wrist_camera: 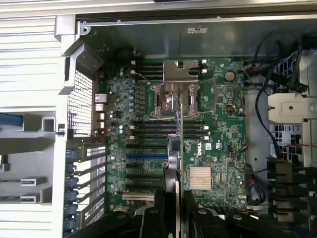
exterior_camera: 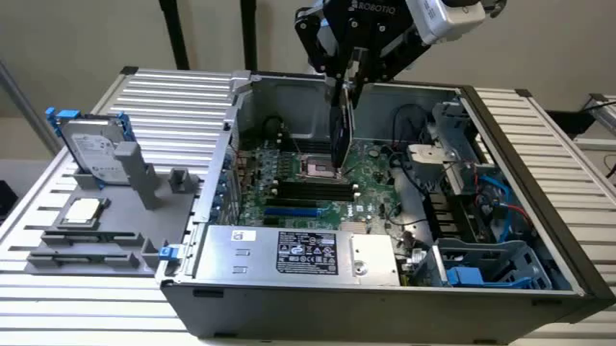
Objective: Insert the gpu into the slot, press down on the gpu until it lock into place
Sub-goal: 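Insert the gpu into the slot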
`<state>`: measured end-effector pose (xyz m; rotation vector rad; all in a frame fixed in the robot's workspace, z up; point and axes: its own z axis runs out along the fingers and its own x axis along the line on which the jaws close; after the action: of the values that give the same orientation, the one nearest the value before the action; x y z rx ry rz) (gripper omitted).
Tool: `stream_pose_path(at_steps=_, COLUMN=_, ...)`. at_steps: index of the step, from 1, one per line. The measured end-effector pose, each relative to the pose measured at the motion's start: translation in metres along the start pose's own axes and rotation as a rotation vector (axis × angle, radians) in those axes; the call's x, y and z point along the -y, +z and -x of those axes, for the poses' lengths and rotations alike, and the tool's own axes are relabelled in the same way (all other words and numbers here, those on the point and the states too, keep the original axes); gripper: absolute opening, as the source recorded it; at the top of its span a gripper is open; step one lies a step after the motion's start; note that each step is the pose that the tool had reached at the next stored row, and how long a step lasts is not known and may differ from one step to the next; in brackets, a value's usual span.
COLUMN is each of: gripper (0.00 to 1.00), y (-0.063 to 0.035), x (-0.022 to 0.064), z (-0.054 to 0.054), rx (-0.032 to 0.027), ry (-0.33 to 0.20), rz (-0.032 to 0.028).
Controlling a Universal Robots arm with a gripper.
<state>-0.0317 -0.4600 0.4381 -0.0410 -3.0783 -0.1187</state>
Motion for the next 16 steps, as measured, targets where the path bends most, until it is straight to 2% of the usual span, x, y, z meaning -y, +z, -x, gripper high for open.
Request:
stream_pose_path(at_steps=14, gripper=0.26, y=0.0001, x=-0.0001, z=0.0, rx=-0.0049, ry=-0.002, rz=-0.0002)
stream_pose_path(at_steps=16, gripper=0.26, y=0.0002, x=-0.0001, z=0.0, rx=-0.0074, ry=-0.036, rz=-0.0024)
